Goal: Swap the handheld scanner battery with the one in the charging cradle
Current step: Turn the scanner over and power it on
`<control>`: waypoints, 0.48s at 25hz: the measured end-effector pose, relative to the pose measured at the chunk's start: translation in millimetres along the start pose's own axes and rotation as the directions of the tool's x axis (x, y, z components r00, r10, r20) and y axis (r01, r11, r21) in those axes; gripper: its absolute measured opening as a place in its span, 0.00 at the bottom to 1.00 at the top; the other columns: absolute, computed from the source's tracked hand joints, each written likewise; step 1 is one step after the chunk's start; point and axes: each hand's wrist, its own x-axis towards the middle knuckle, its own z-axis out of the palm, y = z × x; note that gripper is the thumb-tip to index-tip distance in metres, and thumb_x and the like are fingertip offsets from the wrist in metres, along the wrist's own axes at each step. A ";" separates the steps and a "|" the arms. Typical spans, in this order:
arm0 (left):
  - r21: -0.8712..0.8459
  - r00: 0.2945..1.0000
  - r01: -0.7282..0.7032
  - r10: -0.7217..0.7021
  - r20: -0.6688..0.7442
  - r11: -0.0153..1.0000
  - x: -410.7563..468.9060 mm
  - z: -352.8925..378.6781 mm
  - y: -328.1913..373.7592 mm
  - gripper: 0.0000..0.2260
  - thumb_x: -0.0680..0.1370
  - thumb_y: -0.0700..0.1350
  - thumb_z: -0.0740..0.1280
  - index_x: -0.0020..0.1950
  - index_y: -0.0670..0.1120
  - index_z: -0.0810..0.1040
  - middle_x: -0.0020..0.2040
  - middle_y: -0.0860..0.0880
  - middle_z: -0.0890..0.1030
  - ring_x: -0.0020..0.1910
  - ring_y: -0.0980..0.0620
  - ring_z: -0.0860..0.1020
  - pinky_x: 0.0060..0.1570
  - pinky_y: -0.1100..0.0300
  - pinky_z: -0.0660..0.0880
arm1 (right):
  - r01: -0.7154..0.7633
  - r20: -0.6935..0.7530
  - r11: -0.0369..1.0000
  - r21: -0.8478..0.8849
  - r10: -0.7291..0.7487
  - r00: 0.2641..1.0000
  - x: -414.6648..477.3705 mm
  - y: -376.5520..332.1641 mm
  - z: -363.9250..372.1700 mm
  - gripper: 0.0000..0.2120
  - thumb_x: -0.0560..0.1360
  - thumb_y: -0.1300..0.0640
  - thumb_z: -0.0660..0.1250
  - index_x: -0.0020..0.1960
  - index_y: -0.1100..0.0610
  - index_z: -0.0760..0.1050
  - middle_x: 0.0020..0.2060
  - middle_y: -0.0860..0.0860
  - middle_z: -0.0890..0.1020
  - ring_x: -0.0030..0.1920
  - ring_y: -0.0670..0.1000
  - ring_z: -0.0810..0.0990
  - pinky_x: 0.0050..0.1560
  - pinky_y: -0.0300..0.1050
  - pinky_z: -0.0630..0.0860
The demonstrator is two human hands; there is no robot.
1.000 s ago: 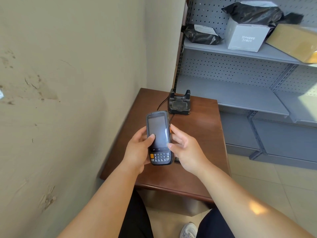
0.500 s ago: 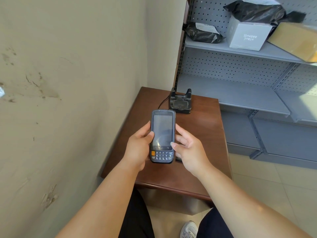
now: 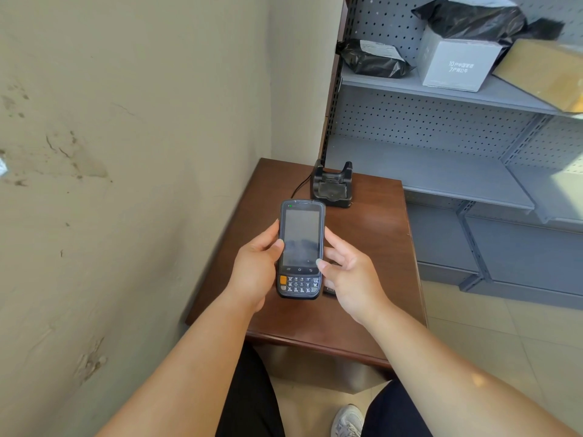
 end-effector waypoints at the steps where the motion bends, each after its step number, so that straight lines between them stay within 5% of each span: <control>1: 0.000 1.000 -0.001 0.001 0.002 1.000 0.0 -0.2 0.2 0.18 0.82 0.41 0.56 0.69 0.56 0.72 0.64 0.51 0.79 0.60 0.47 0.79 0.59 0.46 0.76 | 0.000 -0.002 1.000 -0.005 0.000 1.000 -0.1 -0.2 0.0 0.28 0.77 0.68 0.61 0.72 0.47 0.63 0.66 0.53 0.76 0.63 0.53 0.77 0.46 0.38 0.78; 5: 0.017 1.000 -0.009 0.009 -0.001 1.000 0.5 -1.4 -0.2 0.18 0.82 0.40 0.56 0.68 0.56 0.73 0.64 0.51 0.79 0.59 0.47 0.79 0.59 0.47 0.77 | 0.005 -0.004 1.000 -0.003 -0.005 1.000 -0.5 1.6 0.5 0.28 0.77 0.67 0.61 0.72 0.47 0.62 0.66 0.53 0.75 0.65 0.55 0.75 0.54 0.47 0.78; 12: 0.019 1.000 0.009 -0.009 0.004 1.000 0.9 -3.0 -2.2 0.18 0.82 0.41 0.56 0.69 0.57 0.73 0.64 0.52 0.79 0.58 0.48 0.80 0.56 0.49 0.78 | -0.007 0.002 1.000 0.013 0.007 1.000 -1.5 0.5 2.1 0.28 0.77 0.69 0.60 0.72 0.49 0.62 0.65 0.54 0.76 0.63 0.54 0.77 0.52 0.45 0.79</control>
